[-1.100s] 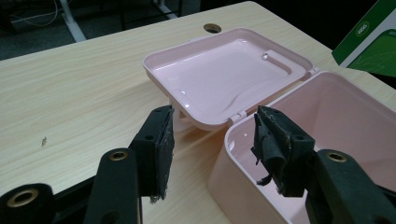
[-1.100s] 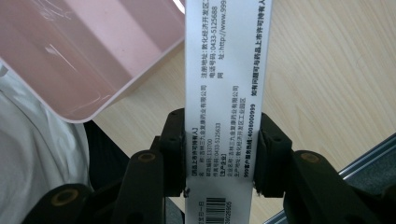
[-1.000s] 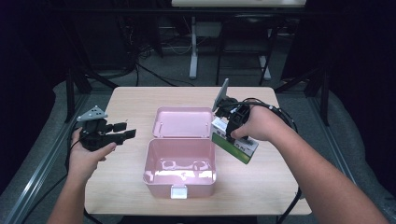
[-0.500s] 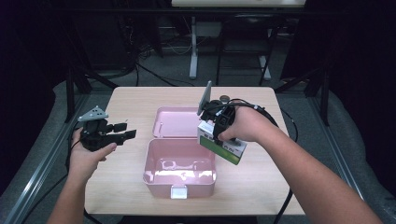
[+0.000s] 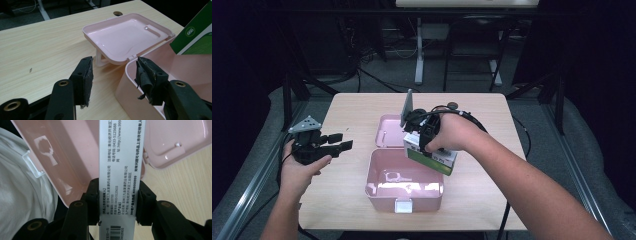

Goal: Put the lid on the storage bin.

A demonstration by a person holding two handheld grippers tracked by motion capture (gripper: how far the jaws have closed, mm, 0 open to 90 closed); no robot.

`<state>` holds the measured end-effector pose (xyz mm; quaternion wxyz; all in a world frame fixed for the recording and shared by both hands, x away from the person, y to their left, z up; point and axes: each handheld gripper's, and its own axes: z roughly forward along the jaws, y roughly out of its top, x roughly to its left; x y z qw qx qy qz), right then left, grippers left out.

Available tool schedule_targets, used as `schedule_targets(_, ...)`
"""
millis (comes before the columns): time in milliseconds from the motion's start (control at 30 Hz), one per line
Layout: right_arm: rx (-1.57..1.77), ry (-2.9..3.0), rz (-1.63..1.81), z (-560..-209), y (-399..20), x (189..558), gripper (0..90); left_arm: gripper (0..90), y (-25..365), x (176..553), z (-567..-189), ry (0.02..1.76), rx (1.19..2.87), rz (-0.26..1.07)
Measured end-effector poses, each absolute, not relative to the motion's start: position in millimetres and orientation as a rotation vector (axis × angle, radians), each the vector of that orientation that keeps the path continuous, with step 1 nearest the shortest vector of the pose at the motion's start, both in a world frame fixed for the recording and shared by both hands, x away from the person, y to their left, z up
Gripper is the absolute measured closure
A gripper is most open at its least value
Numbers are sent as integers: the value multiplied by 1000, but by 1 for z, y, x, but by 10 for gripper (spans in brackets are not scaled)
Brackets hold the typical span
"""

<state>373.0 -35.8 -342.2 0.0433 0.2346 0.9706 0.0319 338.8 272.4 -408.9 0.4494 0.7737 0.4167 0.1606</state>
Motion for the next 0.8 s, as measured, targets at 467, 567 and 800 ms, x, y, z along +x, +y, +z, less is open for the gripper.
schedule_targets(467,563,3009,104,-346,-7,364,615,477,285,330,-410,1068,1893,423)
schedule_targets(567,519,3023,98,-348,-6,359,614,476,285,330,-410,1075,1894,421)
schedule_targets(800,390,3040,78,-353,-2,346,614,476,283,330,-412,1072,1905,422)
